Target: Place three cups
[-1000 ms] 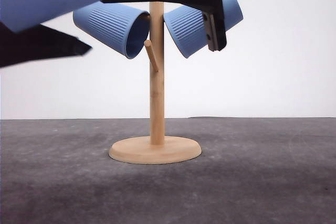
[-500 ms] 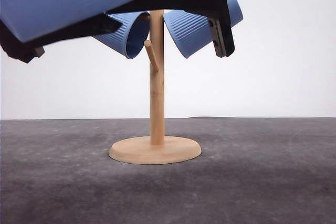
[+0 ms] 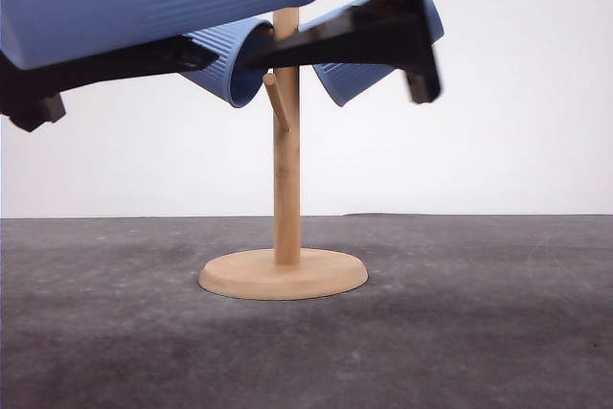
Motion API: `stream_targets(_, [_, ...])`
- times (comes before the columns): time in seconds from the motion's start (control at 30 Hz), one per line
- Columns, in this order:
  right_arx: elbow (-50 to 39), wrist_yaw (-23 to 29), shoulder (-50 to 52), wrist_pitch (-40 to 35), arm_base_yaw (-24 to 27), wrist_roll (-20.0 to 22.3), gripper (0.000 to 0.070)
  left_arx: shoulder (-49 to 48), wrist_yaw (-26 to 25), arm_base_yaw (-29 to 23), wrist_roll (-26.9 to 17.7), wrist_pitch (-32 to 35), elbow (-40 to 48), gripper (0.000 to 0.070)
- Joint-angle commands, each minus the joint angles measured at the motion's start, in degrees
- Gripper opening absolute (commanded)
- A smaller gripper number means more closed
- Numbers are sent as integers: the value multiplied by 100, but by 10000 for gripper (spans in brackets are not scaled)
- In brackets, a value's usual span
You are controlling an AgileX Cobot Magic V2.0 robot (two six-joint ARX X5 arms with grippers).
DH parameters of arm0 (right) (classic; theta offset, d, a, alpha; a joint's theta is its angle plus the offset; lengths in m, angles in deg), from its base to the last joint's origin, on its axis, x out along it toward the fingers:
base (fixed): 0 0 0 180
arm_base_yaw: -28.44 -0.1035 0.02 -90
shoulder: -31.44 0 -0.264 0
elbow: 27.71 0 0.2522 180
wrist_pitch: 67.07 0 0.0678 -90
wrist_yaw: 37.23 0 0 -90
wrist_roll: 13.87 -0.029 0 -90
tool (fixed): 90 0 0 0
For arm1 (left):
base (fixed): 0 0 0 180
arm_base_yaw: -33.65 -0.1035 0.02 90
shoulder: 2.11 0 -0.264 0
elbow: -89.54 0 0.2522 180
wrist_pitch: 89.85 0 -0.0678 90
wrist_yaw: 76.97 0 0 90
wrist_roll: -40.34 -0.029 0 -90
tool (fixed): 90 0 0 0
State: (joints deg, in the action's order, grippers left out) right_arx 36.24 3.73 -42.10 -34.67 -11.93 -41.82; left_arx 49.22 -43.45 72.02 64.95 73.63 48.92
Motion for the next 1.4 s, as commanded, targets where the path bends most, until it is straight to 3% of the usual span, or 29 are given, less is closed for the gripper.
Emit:
stream_targets(0.0, [72, -4, 71, 77, 126, 281, 296, 39, -12, 33, 332, 68, -55, 303])
stream_targets(0.13, [72, 37, 327, 456, 686, 670, 296, 39, 114, 33, 853, 66, -55, 302])
stream_targets(0.3, [72, 401, 658, 837, 1385, 1123, 296, 40, 500, 33, 2053, 133, -74, 303])
stream_targets(0.4, [72, 642, 801, 1043, 1710, 1348, 296, 42, 1012, 29, 2865, 132, -85, 302])
stream_targets(0.57, [72, 1113, 929, 1396, 1965, 1847, 296, 73, 1784, 7, 3849, 290, -85, 302])
stream_targets(0.77, [72, 1452, 927, 1532, 2003, 2180, 296, 474, 1789, -185, 4949, 1004, -85, 308])
stream_targets(1.07, [72, 1462, 927, 1532, 2003, 2286, 296, 1554, 1680, -609, 6167, 2641, -89, 308])
stream_targets(1.23, [72, 1468, 927, 1530, 2003, 2308, 296, 2227, 1531, -853, 6553, 3322, -200, 308])
stream_targets(1.37, [72, 1485, 927, 1532, 2003, 2349, 296, 2744, 1399, -960, 6614, 3583, -458, 308])
